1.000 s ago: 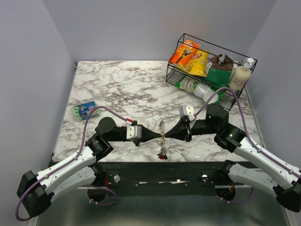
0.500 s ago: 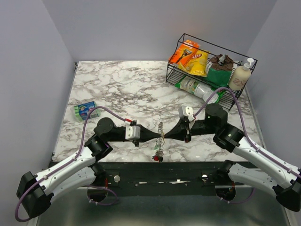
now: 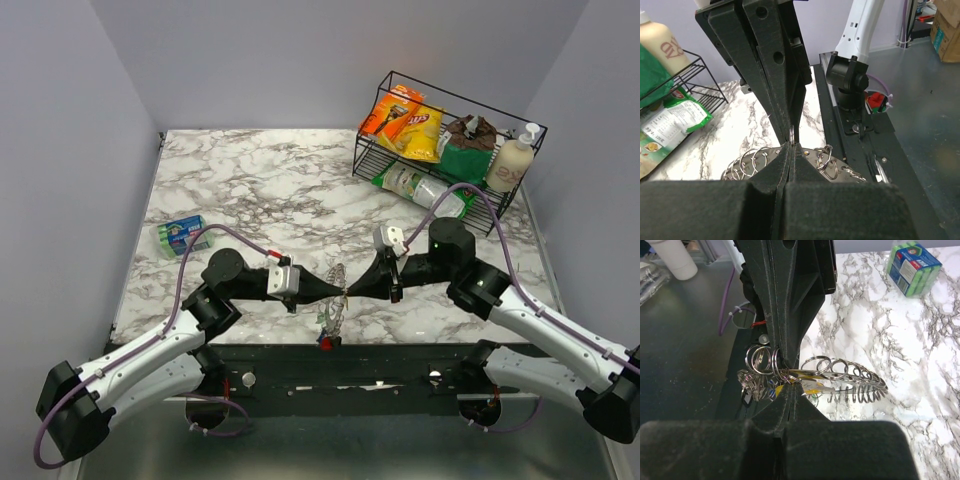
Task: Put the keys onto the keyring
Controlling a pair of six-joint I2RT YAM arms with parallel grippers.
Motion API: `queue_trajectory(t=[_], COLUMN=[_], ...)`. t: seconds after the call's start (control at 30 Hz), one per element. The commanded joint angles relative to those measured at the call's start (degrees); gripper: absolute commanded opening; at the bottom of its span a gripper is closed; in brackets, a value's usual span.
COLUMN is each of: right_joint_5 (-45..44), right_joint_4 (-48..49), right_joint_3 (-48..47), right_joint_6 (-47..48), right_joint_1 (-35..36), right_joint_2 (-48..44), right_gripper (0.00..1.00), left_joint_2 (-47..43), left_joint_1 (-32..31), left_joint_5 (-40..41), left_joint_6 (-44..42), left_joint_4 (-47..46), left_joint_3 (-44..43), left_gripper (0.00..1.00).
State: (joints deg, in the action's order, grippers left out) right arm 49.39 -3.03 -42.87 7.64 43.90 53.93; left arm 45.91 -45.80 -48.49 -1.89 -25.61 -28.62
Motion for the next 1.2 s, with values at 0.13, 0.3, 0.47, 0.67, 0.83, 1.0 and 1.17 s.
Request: queue_trajectory(t=[0.13, 0.3, 0.47, 0.67, 0.83, 1.0, 1.17], right_joint_5=[2.1, 2.1, -0.1, -4.5, -10.1, -17.0, -24.0], right_joint_4=[2.5, 4.1, 4.0, 4.3, 4.2, 4.6, 6.7], right_joint_3=[0.1, 0.0, 0.6, 2.1, 3.8, 6.3, 8.8], right_joint_6=[-0.1, -0.3, -0.7, -1.1, -1.3, -1.5, -2.7], right_joint_1=[0.0, 0.0, 0.0, 0.0, 0.0, 0.0, 0.0], right_joint_2=[2.3, 2.8, 1.9, -0.6, -3.6, -7.5, -11.1], right_gripper=[0.01, 0.07, 0.2, 0.38, 0.53, 0.73, 0.96], left_joint_2=[0.8, 0.8, 0.0, -1.3, -2.8, -4.1, -4.4], left_joint_1=[-0.3, -0.3, -0.3, -0.3, -0.3, -0.3, -0.3], left_joint_5=[-2.6, -2.0, -1.1, 0.8, 3.8, 6.1, 7.2], left_joint_6=[1.2, 1.0, 0.4, -0.4, -1.8, -2.7, -2.9], left_joint_4=[-8.0, -7.8, -7.4, -6.9, -4.9, -3.7, -3.3], left_joint_3=[-2.6, -2.2, -1.9, -1.0, -0.4, 0.5, 0.8], left_gripper=[0.0, 0.0, 0.0, 0.0, 0.0, 0.0, 0.0])
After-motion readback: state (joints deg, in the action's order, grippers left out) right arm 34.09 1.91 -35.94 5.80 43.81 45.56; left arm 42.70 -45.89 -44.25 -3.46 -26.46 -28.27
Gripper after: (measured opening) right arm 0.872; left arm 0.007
